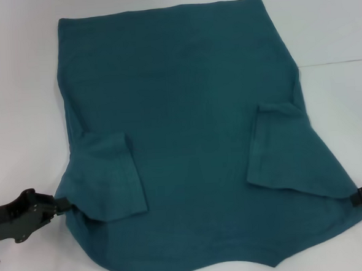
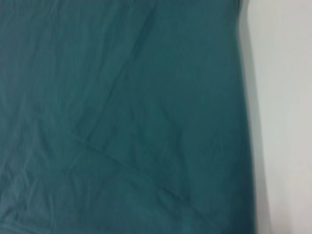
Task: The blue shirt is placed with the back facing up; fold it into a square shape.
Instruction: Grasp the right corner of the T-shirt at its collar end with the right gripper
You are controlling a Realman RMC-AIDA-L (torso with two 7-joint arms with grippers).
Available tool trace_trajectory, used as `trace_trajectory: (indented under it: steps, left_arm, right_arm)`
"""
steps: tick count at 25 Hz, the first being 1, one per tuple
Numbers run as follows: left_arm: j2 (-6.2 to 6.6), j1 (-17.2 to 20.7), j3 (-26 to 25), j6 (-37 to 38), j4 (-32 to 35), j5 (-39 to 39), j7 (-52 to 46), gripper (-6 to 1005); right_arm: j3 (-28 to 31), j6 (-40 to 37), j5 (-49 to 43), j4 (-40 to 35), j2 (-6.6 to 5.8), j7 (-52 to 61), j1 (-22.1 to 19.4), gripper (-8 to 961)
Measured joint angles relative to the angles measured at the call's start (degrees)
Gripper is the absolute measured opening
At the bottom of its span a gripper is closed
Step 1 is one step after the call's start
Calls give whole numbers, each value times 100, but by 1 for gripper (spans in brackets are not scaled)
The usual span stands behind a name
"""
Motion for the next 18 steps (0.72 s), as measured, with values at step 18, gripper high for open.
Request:
trace_trajectory:
  steps: [18]
  left_arm:
    - [-3,21,0,-43,-8,3,0,2]
  right_arm:
    - [-149,37,-71,1,67,12,71,682]
